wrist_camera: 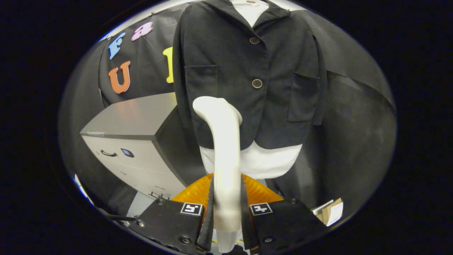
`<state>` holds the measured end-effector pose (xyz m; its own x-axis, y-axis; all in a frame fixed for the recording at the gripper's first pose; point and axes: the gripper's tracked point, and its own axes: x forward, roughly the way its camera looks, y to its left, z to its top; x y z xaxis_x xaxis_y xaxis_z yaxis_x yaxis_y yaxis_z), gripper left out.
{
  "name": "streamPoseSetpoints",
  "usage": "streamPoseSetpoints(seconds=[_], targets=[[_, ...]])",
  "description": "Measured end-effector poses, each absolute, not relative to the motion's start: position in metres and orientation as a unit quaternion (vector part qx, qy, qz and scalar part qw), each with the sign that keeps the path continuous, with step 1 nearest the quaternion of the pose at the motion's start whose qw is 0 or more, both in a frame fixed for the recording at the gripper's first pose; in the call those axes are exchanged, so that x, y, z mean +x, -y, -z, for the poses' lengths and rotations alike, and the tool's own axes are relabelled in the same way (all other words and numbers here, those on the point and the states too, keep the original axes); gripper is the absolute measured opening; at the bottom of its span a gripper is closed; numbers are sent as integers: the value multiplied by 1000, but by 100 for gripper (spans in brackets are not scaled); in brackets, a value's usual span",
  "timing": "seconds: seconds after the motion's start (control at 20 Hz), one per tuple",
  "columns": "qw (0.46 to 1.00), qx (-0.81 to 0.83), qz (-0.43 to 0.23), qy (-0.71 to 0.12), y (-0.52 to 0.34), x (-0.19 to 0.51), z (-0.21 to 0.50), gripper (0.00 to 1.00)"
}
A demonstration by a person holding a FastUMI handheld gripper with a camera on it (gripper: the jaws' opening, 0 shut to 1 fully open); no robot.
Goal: Iron the clothes twice with a garment steamer, once on the left side and once on the right side.
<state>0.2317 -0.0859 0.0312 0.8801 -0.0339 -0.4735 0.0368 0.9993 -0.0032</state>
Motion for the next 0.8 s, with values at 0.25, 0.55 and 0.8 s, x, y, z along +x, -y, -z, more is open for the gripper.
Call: streamPoseSetpoints(seconds=[0.25, 0.55, 0.8], targets=[[974, 27, 6, -227, 86, 230, -49, 36], [984, 68, 14, -164, 141, 180, -118, 36], [990, 97, 37, -94, 186, 181, -196, 36]])
